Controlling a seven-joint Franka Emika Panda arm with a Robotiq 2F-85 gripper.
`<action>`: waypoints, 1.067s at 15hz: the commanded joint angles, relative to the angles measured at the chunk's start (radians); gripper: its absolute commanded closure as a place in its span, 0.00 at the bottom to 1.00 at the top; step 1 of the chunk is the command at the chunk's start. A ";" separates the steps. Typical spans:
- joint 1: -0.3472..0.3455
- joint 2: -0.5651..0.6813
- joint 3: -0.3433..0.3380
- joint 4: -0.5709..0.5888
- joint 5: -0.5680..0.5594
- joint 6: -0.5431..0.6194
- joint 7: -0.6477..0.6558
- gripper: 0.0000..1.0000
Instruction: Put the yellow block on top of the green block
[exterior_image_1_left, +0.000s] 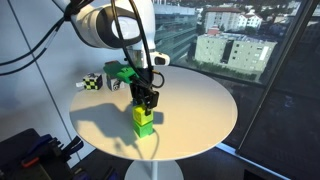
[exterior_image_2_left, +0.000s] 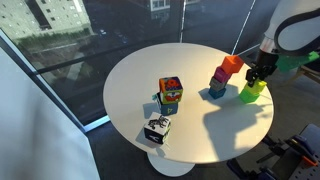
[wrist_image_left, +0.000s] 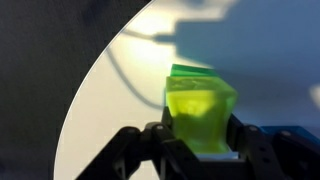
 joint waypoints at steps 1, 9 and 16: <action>-0.006 -0.011 -0.002 -0.013 0.034 0.020 -0.048 0.24; 0.007 -0.055 0.009 -0.017 0.059 -0.062 -0.054 0.00; 0.042 -0.113 0.042 -0.001 0.071 -0.255 -0.049 0.00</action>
